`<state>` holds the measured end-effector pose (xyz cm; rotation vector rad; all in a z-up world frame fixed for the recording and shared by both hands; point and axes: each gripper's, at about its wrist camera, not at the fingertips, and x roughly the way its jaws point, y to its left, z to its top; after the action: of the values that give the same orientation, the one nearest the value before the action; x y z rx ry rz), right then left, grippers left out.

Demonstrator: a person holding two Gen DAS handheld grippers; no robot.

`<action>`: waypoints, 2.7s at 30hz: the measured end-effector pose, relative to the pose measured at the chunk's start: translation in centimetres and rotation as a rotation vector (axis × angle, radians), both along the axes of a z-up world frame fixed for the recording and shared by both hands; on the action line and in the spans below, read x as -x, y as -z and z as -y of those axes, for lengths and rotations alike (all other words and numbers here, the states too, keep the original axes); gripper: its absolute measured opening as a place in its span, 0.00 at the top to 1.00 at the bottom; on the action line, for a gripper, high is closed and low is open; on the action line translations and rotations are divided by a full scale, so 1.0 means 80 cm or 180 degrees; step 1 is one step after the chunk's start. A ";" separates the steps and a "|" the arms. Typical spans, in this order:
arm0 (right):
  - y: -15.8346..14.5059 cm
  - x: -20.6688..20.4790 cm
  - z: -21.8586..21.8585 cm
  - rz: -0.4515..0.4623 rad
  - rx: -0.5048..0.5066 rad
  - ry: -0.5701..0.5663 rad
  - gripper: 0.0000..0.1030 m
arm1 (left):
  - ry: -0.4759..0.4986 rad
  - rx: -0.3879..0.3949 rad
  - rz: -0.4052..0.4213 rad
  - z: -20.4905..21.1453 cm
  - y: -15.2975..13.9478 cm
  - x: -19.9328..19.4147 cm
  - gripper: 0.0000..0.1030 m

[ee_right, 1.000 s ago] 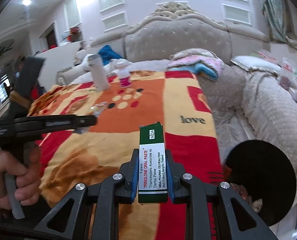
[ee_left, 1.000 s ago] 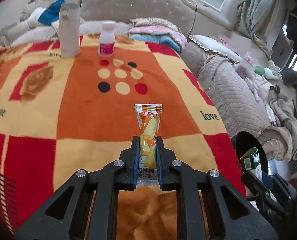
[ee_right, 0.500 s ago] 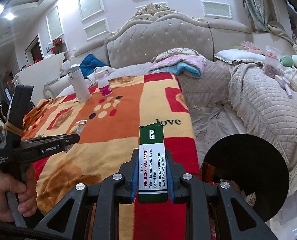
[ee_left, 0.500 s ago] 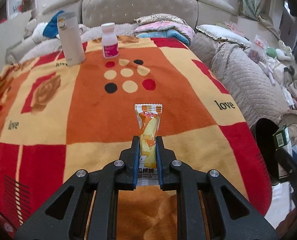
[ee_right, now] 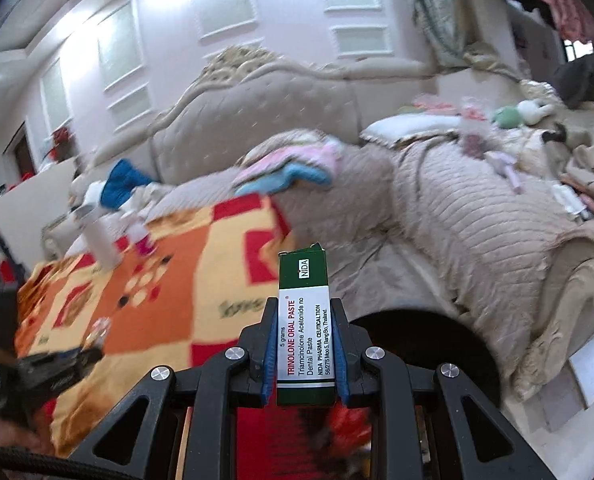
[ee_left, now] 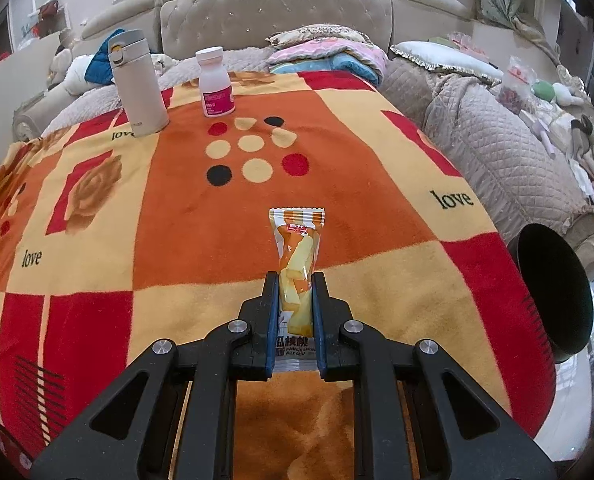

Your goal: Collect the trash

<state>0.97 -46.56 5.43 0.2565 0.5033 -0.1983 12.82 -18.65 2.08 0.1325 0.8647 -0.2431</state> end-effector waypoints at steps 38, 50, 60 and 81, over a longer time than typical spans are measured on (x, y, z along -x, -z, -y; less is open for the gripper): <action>0.098 -0.005 0.123 -0.0731 -0.0342 0.0551 0.63 | 0.2007 0.0766 -0.0452 0.263 0.028 0.019 0.39; 0.058 0.053 0.079 -0.0556 -0.0399 0.0772 0.21 | 0.1533 0.0465 -0.0103 0.177 -0.017 0.044 0.00; 0.014 0.086 0.012 -0.1469 -0.0312 0.0549 0.11 | 0.1308 0.0008 0.0467 0.106 -0.095 0.121 0.00; -0.036 0.071 0.024 -0.1828 -0.0246 0.0422 0.11 | 0.0902 0.0100 0.0100 0.081 -0.171 0.112 0.00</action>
<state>-4.70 -48.48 8.31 0.3090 1.0659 -0.3859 3.90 -25.10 15.75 0.2294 0.8092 -0.5182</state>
